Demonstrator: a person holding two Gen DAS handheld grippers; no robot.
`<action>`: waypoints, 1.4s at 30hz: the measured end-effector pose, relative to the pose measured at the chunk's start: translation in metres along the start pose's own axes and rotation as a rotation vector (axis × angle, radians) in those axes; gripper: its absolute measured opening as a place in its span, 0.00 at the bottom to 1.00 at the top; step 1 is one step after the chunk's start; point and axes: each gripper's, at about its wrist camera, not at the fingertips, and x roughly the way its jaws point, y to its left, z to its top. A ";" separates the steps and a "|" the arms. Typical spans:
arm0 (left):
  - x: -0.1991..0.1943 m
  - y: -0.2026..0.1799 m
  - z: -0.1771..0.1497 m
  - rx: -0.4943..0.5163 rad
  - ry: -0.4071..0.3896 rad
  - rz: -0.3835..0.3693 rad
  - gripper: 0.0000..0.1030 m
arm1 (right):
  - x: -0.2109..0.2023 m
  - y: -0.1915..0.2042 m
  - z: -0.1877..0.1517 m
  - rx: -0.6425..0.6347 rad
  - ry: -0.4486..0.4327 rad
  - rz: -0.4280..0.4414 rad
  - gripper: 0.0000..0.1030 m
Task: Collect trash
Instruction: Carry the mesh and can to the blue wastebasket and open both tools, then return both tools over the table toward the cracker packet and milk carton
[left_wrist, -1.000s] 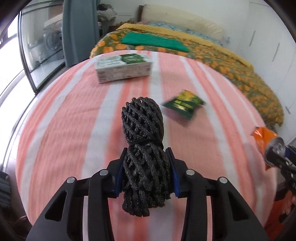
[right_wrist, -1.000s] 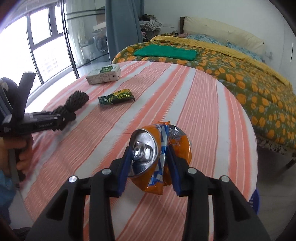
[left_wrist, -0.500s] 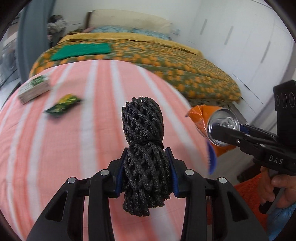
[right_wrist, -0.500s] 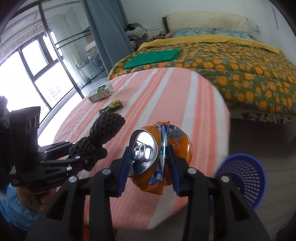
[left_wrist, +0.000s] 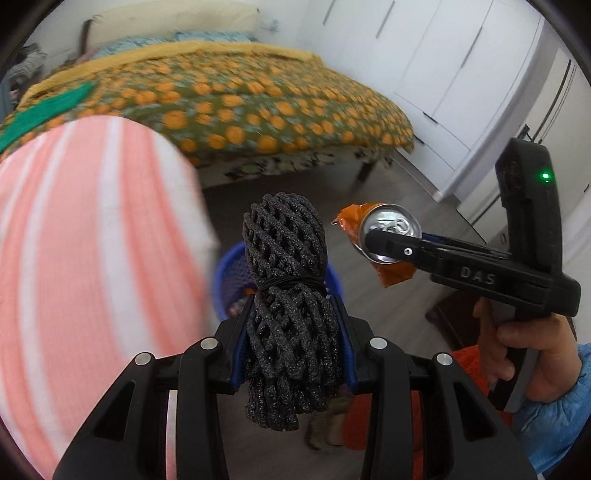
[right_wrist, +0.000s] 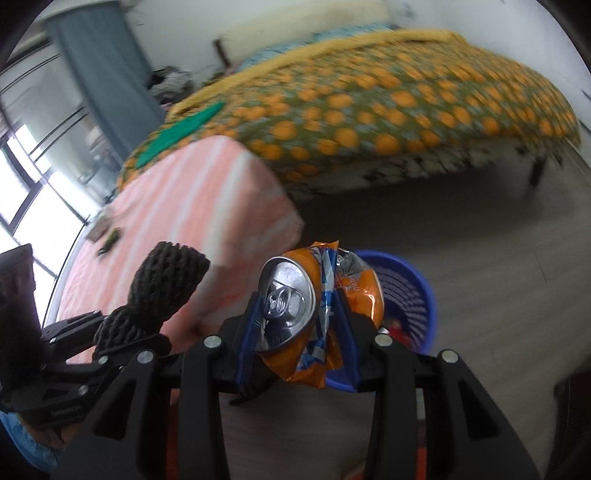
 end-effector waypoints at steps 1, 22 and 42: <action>0.014 -0.006 0.002 -0.006 0.019 -0.006 0.37 | 0.003 -0.014 -0.001 0.021 0.013 -0.008 0.37; 0.222 0.003 0.017 -0.083 0.287 0.100 0.38 | 0.139 -0.139 0.004 0.258 0.263 -0.032 0.37; 0.178 -0.013 0.017 -0.055 0.202 0.047 0.66 | 0.097 -0.151 0.032 0.319 0.076 -0.157 0.66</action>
